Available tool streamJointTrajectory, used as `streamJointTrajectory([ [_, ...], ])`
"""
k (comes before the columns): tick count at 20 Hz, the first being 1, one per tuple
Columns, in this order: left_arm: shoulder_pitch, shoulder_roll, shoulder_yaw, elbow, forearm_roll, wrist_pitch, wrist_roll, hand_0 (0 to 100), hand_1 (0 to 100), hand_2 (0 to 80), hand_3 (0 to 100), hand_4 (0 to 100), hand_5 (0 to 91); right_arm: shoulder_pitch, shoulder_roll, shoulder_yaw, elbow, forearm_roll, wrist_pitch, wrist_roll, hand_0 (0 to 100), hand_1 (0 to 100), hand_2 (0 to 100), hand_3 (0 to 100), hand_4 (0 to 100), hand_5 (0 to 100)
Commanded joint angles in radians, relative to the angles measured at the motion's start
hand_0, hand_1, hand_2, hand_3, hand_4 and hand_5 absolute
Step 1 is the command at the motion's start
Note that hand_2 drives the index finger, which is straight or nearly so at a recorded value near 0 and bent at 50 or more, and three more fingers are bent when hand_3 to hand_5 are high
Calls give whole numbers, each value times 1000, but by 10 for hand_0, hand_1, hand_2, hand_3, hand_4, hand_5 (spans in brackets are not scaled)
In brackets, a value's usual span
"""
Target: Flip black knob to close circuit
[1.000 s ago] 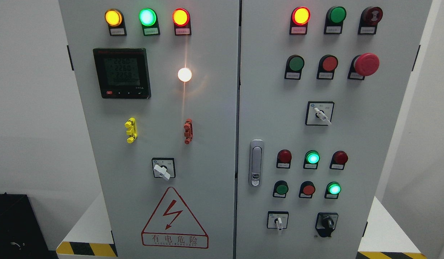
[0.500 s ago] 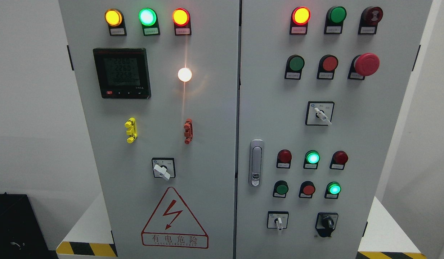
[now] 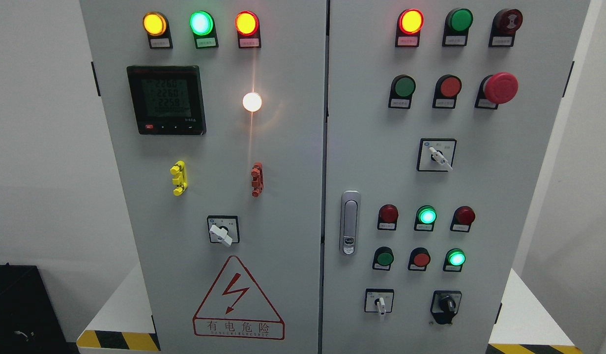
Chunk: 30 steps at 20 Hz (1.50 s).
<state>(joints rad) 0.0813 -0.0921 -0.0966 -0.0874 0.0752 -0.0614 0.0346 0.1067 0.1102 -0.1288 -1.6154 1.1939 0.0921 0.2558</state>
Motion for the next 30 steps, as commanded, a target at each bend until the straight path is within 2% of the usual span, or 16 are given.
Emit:
streamJointTrajectory([
  [1,0,0,0,0,0,0,1,120,556,0,0,0,0,-79,9,-12,-175,65,9,14,0,0,891,1000,938,950],
  [3,0,0,0,0,0,0,1,120,556,0,0,0,0,-116,12,-12,-175,78,12,28,0,0,890,1000,938,950],
  [6,0,0,0,0,0,0,1,120,556,0,0,0,0,-160,14,-14,-182,104,28,75,0,0,890,1000,939,950],
  [12,0,0,0,0,0,0,1,120,556,0,0,0,0,-222,16,-20,-189,121,31,100,0,0,895,1000,939,952],
  [14,0,0,0,0,0,0,1,120,556,0,0,0,0,-243,16,-23,-186,124,34,125,0,0,895,1000,939,953],
  [18,0,0,0,0,0,0,1,120,556,0,0,0,0,-292,14,-55,-153,156,41,141,0,0,894,1000,939,956],
  [22,0,0,0,0,0,0,1,120,556,0,0,0,0,-305,12,-89,-150,157,40,155,0,0,892,1000,940,956],
  [28,0,0,0,0,0,0,1,120,556,0,0,0,0,-321,16,-92,-156,168,41,161,0,0,888,1000,934,953],
  [30,0,0,0,0,0,0,1,120,556,0,0,0,0,-323,14,-94,-161,168,43,175,0,0,889,1000,932,953],
])
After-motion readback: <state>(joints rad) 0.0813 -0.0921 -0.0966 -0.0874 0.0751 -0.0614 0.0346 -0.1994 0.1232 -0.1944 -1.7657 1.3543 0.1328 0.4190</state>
